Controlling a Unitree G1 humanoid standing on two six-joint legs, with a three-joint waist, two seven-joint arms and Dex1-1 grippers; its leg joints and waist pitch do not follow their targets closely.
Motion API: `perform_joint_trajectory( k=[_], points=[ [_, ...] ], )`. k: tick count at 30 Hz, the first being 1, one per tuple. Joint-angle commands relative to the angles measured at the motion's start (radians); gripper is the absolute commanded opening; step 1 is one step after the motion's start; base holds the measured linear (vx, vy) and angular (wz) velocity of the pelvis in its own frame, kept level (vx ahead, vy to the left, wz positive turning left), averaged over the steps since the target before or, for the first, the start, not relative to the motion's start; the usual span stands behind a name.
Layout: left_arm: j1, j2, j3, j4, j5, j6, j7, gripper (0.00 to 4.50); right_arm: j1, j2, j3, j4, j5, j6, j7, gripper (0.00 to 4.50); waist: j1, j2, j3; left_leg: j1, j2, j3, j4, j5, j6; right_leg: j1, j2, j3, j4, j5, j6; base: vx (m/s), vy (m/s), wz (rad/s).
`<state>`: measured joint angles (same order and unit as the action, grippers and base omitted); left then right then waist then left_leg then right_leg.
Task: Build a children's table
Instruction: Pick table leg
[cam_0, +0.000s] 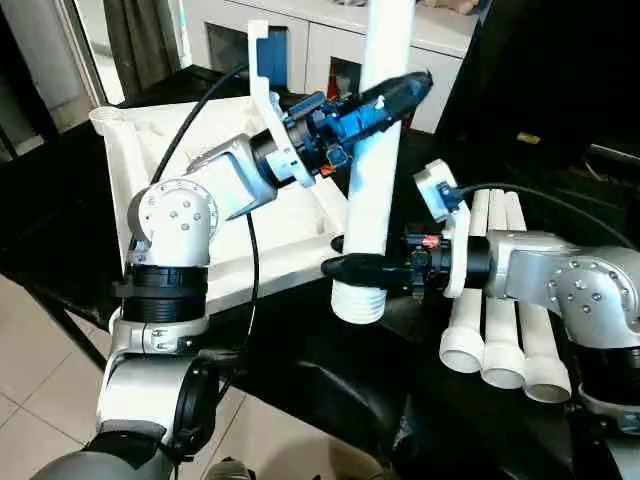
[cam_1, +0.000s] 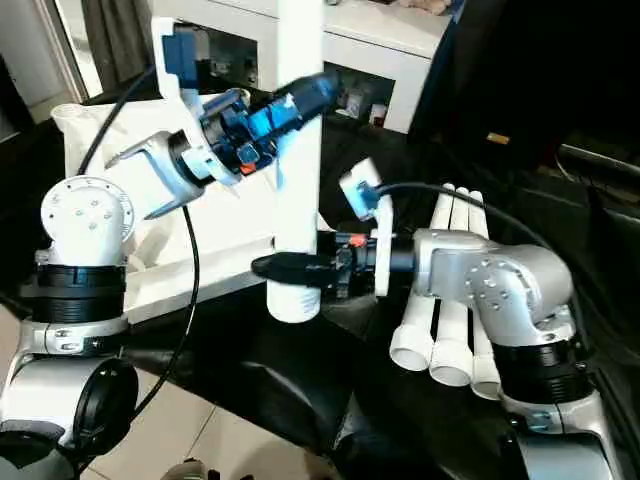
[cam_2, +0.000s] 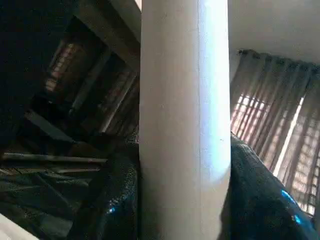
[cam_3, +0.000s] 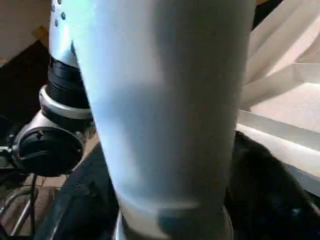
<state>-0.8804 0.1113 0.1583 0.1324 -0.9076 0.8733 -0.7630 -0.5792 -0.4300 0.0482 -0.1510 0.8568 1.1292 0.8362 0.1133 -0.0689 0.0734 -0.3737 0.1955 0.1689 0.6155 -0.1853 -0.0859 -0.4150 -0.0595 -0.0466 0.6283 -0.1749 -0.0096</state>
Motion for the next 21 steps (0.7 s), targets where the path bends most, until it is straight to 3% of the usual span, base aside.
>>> perform_joint_trajectory(
  k=[1,6,8,12,14,17,18,21],
  points=[
    [-0.015,-0.003,-0.012,-0.011,-0.008,0.006,-0.021,1.80,0.006,-0.003,-0.013,0.008,0.001,0.009,-0.006,2.60,0.003,-0.005,-0.079,0.006,0.023,-0.001,-0.069,-0.096,-0.021,0.064,-0.069,0.040,-0.077,-0.258,-0.130,0.000,0.000,0.00],
    [-0.007,-0.001,-0.006,-0.010,-0.013,0.008,-0.008,1.80,0.007,0.004,-0.013,0.012,-0.009,-0.002,-0.026,2.41,0.003,-0.005,-0.082,0.005,0.022,-0.001,-0.068,-0.077,-0.019,0.066,-0.068,0.039,-0.072,-0.215,-0.138,0.000,0.000,0.00],
    [-0.020,-0.014,0.009,0.018,0.011,0.001,0.075,2.50,0.013,0.017,-0.013,0.016,-0.032,-0.024,-0.056,2.21,0.002,-0.003,-0.082,0.004,0.022,-0.002,-0.067,-0.075,-0.022,0.066,-0.067,0.039,-0.070,-0.195,-0.144,0.000,0.000,0.00],
    [-0.021,-0.020,-0.007,0.000,0.082,-0.047,0.147,2.78,0.015,0.035,-0.015,0.025,-0.067,-0.056,-0.097,1.99,0.002,-0.007,-0.083,0.004,0.024,-0.002,-0.068,-0.067,-0.026,0.066,-0.068,0.040,-0.071,-0.195,-0.134,0.000,0.000,0.00],
    [-0.029,-0.034,-0.032,0.028,0.255,-0.125,0.363,2.96,0.012,0.062,-0.020,0.037,-0.105,-0.095,-0.148,1.98,0.001,-0.005,-0.083,0.004,0.026,-0.004,-0.069,-0.072,-0.027,0.067,-0.068,0.040,-0.070,-0.189,-0.122,0.000,0.000,0.00],
    [-0.019,-0.058,-0.015,0.016,0.282,-0.156,0.443,2.97,0.008,0.075,-0.014,0.044,-0.130,-0.120,-0.171,1.97,0.003,-0.009,-0.083,0.002,0.023,-0.004,-0.069,-0.069,-0.029,0.069,-0.069,0.040,-0.073,-0.203,-0.102,0.000,0.000,0.00],
    [-0.019,-0.058,-0.015,0.016,0.282,-0.156,0.443,2.68,0.008,0.075,-0.014,0.044,-0.130,-0.120,-0.171,1.96,0.002,-0.009,-0.084,0.002,0.023,-0.004,-0.068,-0.068,-0.030,0.069,-0.069,0.040,-0.072,-0.200,-0.103,0.000,0.000,0.00],
    [-0.009,-0.091,0.010,-0.008,0.263,-0.157,0.499,2.45,0.005,0.085,-0.011,0.055,-0.147,-0.138,-0.192,1.96,0.001,-0.011,-0.085,0.001,0.021,-0.002,-0.065,-0.059,-0.025,0.069,-0.067,0.039,-0.069,-0.169,-0.125,0.000,0.000,0.00]
  ],
)
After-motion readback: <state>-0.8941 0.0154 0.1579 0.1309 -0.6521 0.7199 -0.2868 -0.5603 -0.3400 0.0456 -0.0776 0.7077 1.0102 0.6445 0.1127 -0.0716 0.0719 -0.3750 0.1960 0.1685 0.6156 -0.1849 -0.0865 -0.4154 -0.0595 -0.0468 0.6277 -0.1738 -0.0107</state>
